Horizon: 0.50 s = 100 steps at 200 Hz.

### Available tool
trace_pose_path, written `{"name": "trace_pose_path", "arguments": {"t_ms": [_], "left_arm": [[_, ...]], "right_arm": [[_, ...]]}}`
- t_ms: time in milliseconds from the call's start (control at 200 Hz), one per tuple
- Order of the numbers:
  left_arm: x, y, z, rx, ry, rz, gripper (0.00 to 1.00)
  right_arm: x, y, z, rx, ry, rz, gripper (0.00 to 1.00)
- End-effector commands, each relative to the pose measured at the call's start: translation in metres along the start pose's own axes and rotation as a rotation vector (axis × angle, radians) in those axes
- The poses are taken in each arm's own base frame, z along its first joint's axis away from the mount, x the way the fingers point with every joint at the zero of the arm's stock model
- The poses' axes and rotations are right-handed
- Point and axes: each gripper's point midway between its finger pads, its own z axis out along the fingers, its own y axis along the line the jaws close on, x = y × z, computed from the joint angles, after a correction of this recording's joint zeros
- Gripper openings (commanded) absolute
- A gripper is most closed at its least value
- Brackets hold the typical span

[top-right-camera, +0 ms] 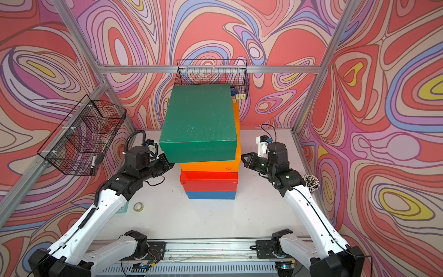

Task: Stack the shoeboxes
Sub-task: Adjust the shoeboxes in the shoebox.

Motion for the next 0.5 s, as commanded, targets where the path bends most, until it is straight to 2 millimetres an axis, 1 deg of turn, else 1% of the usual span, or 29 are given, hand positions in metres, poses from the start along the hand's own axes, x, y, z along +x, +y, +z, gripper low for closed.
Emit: {"name": "trace_pose_path", "arguments": {"t_ms": [0, 145, 250, 496], "left_arm": [[-0.006, -0.019, 0.0, 0.046, -0.012, 0.015, 0.12], [0.0, -0.03, 0.008, 0.068, 0.017, 0.032, 0.12], [0.003, -0.036, 0.009, 0.085, 0.025, 0.035, 0.12], [0.009, -0.044, -0.002, 0.109, 0.017, 0.035, 0.12]], "right_arm": [[0.007, 0.014, 0.003, -0.063, 0.033, 0.004, 0.0], [0.015, 0.019, 0.003, -0.081, 0.05, 0.006, 0.0], [0.019, 0.022, 0.004, -0.091, 0.057, 0.012, 0.0], [0.023, 0.026, -0.002, -0.105, 0.056, 0.019, 0.0]]}}
